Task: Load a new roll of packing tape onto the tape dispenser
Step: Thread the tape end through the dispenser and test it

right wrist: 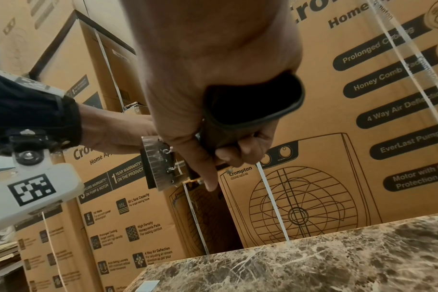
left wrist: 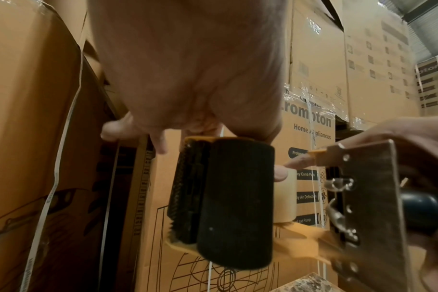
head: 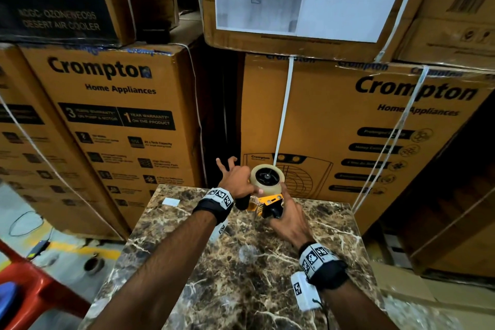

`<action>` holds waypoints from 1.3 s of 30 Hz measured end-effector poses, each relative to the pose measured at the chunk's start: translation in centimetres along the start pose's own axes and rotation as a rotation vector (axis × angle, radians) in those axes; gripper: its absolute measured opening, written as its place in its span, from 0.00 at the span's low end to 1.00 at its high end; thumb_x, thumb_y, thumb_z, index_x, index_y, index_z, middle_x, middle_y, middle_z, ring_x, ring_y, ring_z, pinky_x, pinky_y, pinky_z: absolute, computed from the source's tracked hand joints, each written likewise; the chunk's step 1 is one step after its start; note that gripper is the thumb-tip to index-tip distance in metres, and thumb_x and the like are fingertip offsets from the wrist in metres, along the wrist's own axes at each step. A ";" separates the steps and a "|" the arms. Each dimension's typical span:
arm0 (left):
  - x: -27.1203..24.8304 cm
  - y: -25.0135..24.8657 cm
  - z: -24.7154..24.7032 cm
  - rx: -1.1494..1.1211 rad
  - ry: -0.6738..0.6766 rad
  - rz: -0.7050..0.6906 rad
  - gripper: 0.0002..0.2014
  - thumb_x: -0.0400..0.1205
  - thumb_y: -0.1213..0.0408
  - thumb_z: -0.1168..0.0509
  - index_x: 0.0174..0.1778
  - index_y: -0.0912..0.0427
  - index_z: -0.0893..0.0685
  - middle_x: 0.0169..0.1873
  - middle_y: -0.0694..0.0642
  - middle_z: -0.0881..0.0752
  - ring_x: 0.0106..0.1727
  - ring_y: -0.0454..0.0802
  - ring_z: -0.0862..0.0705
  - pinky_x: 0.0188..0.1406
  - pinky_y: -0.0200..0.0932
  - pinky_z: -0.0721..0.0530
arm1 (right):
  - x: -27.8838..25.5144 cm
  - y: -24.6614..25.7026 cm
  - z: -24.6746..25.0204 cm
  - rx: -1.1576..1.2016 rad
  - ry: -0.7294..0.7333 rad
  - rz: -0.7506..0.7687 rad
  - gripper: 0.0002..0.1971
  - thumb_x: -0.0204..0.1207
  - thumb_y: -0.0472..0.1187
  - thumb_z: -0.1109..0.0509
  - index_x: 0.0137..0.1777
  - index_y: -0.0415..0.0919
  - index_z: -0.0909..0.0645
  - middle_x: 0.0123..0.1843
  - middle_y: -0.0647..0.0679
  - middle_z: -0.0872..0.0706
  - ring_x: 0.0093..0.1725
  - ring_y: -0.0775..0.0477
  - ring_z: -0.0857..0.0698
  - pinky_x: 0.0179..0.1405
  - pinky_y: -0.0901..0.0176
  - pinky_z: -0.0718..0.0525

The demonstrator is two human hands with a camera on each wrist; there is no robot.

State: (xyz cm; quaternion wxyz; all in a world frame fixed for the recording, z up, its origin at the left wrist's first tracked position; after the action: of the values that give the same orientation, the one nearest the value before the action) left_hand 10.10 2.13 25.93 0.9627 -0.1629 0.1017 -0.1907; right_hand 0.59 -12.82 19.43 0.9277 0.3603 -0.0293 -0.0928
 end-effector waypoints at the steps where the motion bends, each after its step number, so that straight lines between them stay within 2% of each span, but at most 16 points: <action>1: 0.1 -0.1 0.1 0.036 -0.016 -0.001 0.26 0.69 0.32 0.26 0.31 0.50 0.26 0.60 0.62 0.14 0.84 0.67 0.47 0.75 0.84 0.68 | 0.1 -0.1 0.0 -0.001 0.004 -0.010 0.63 0.60 0.50 0.22 0.87 0.69 0.63 0.51 0.46 0.14 0.49 0.42 0.14 0.47 0.44 0.09; 4: 0.7 0.1 0.3 0.051 -0.042 0.000 0.29 0.66 0.29 0.26 0.39 0.53 0.20 0.62 0.59 0.15 0.85 0.68 0.48 0.73 0.86 0.68 | 0.3 -0.1 0.0 0.006 0.009 -0.019 0.65 0.61 0.51 0.18 0.87 0.70 0.65 0.54 0.46 0.15 0.53 0.42 0.14 0.50 0.45 0.10; 6: 1.0 0.1 0.3 0.056 -0.019 -0.003 0.34 0.63 0.25 0.28 0.41 0.56 0.14 0.68 0.58 0.17 0.85 0.68 0.49 0.72 0.88 0.68 | 0.4 0.0 0.3 0.014 0.005 -0.007 0.64 0.62 0.50 0.19 0.87 0.69 0.63 0.54 0.46 0.15 0.52 0.42 0.14 0.50 0.46 0.10; 9: 1.2 -0.1 0.4 0.144 -0.010 -0.015 0.38 0.66 0.22 0.32 0.49 0.57 0.10 0.82 0.58 0.31 0.85 0.71 0.54 0.69 0.89 0.71 | 0.5 0.1 0.6 0.025 0.002 -0.004 0.62 0.63 0.45 0.22 0.88 0.67 0.61 0.51 0.48 0.12 0.49 0.45 0.12 0.48 0.44 0.07; 11: 1.1 -0.4 0.5 0.172 -0.021 -0.016 0.37 0.69 0.25 0.33 0.54 0.57 0.12 0.85 0.60 0.37 0.86 0.72 0.57 0.69 0.89 0.72 | 0.5 0.4 0.7 0.017 0.001 -0.007 0.61 0.64 0.43 0.23 0.89 0.65 0.61 0.48 0.49 0.12 0.46 0.47 0.11 0.45 0.45 0.07; 14: 1.3 -0.8 0.4 0.142 -0.009 -0.038 0.34 0.70 0.28 0.30 0.56 0.55 0.12 0.79 0.58 0.28 0.85 0.71 0.54 0.70 0.89 0.70 | 0.4 0.9 0.8 0.009 0.005 0.000 0.59 0.65 0.42 0.24 0.90 0.61 0.60 0.45 0.49 0.13 0.43 0.46 0.12 0.42 0.47 0.08; 17: 1.7 -0.4 0.3 0.088 0.000 -0.028 0.28 0.69 0.30 0.27 0.42 0.55 0.16 0.68 0.57 0.19 0.85 0.69 0.50 0.71 0.88 0.70 | 0.4 0.9 0.8 -0.002 0.015 -0.016 0.59 0.63 0.45 0.26 0.88 0.66 0.60 0.45 0.46 0.13 0.43 0.43 0.13 0.41 0.48 0.10; 19: 1.8 0.0 0.0 0.060 0.005 -0.014 0.26 0.69 0.33 0.26 0.32 0.55 0.21 0.62 0.57 0.16 0.84 0.68 0.48 0.72 0.87 0.70 | 0.5 0.8 0.6 0.004 0.013 -0.026 0.60 0.63 0.46 0.25 0.88 0.69 0.61 0.46 0.45 0.14 0.43 0.43 0.13 0.42 0.45 0.08; 20: 1.9 0.2 -0.1 0.052 0.005 -0.005 0.26 0.69 0.33 0.26 0.32 0.55 0.20 0.61 0.58 0.15 0.84 0.67 0.48 0.72 0.86 0.70 | 0.5 1.0 0.6 0.010 0.016 -0.026 0.60 0.64 0.45 0.24 0.89 0.67 0.61 0.46 0.46 0.13 0.43 0.44 0.12 0.41 0.45 0.08; 23: 2.1 0.4 -0.1 0.060 -0.002 0.000 0.29 0.69 0.31 0.26 0.41 0.59 0.11 0.62 0.57 0.15 0.85 0.67 0.48 0.72 0.86 0.71 | 0.5 1.3 0.9 0.023 0.002 -0.005 0.57 0.68 0.42 0.24 0.89 0.64 0.58 0.43 0.50 0.12 0.40 0.48 0.11 0.38 0.47 0.07; 27: 1.8 0.1 0.3 0.225 0.005 -0.030 0.35 0.66 0.24 0.32 0.44 0.56 0.11 0.66 0.56 0.17 0.84 0.70 0.48 0.69 0.88 0.72 | 0.7 0.5 0.0 -0.011 0.021 -0.045 0.58 0.65 0.51 0.25 0.86 0.74 0.63 0.47 0.46 0.14 0.43 0.43 0.12 0.43 0.41 0.08; 30: 1.7 -0.1 0.1 0.324 0.027 -0.032 0.36 0.70 0.26 0.34 0.53 0.58 0.12 0.71 0.57 0.20 0.84 0.72 0.48 0.66 0.92 0.70 | 0.6 0.9 0.0 -0.004 0.026 -0.047 0.58 0.68 0.45 0.24 0.90 0.63 0.59 0.47 0.46 0.16 0.46 0.44 0.14 0.47 0.45 0.09; 32: 1.7 -0.2 -0.1 0.279 0.029 -0.029 0.31 0.72 0.30 0.32 0.49 0.59 0.16 0.69 0.58 0.19 0.83 0.72 0.46 0.68 0.92 0.67 | 0.2 1.2 0.5 0.006 0.026 -0.044 0.55 0.73 0.40 0.25 0.91 0.57 0.57 0.45 0.50 0.22 0.49 0.44 0.19 0.47 0.51 0.15; 34: 1.6 -0.3 0.0 0.215 0.024 -0.025 0.28 0.71 0.33 0.28 0.41 0.58 0.19 0.65 0.57 0.17 0.83 0.70 0.45 0.69 0.91 0.66 | 0.0 1.3 0.8 -0.006 0.031 -0.052 0.55 0.74 0.40 0.25 0.91 0.58 0.59 0.44 0.52 0.27 0.51 0.43 0.22 0.47 0.52 0.18; 37: 1.6 0.0 0.0 0.153 0.003 -0.025 0.29 0.67 0.33 0.25 0.38 0.59 0.16 0.62 0.55 0.16 0.83 0.67 0.44 0.71 0.89 0.66 | 0.0 1.1 0.5 -0.023 0.030 -0.052 0.58 0.68 0.45 0.25 0.89 0.66 0.61 0.50 0.46 0.19 0.50 0.41 0.15 0.48 0.44 0.10; 39: 1.8 0.2 0.2 0.136 -0.018 -0.032 0.29 0.65 0.31 0.24 0.37 0.57 0.13 0.61 0.53 0.15 0.83 0.65 0.43 0.72 0.88 0.67 | 0.2 1.0 0.3 -0.006 0.040 -0.048 0.59 0.66 0.46 0.24 0.87 0.71 0.63 0.51 0.45 0.17 0.48 0.41 0.14 0.49 0.41 0.09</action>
State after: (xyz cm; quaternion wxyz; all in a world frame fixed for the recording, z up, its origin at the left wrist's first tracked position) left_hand 11.80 1.61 25.83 0.9692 -0.1004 0.0775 -0.2109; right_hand 0.87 -12.31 20.30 0.9267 0.3598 -0.0020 -0.1082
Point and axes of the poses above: each hand's wrist, its own x-axis towards the middle knuckle, its own z-axis out of the back of the hand, y = z × x, the point moved 9 cm from there along x, towards the middle knuckle
